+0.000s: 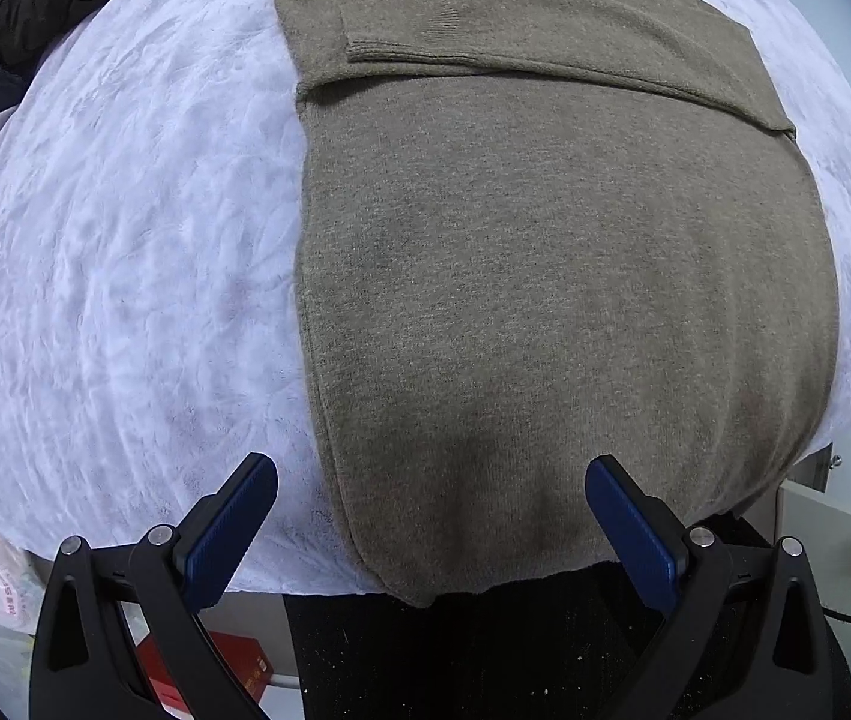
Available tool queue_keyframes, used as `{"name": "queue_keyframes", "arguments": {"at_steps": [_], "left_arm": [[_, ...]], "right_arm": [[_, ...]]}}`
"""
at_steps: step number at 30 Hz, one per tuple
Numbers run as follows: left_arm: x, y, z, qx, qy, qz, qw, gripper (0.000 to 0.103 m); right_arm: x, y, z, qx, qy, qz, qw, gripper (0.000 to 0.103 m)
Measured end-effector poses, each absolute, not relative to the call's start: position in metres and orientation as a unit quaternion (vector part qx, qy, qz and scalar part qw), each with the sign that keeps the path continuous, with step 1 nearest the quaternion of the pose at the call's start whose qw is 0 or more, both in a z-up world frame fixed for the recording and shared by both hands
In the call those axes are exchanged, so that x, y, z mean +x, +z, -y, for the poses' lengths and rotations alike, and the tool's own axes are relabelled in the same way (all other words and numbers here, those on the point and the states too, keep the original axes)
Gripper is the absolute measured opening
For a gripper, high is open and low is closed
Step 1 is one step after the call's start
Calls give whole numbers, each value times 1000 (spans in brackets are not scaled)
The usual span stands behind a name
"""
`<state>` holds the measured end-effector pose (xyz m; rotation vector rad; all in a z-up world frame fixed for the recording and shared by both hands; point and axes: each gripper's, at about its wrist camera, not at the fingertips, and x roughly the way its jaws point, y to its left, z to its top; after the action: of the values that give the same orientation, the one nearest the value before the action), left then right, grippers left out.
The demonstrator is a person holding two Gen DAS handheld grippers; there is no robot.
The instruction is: Fold small clothes
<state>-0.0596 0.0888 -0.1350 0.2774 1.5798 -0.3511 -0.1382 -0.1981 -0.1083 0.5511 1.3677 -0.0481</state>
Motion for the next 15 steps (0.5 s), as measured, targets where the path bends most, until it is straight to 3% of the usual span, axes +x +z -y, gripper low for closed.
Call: {"name": "queue_keyframes", "arguments": {"at_steps": [7,15], "left_arm": [[-42,-123,-115,83,-158,-689,703,103],[64,-125,-150,-42,-182,-644,742,103]], "right_arm": [[-144,-99,183,249,-30,-613,750,78],[-154,-102,175,262,-33,-619,740,78]]}}
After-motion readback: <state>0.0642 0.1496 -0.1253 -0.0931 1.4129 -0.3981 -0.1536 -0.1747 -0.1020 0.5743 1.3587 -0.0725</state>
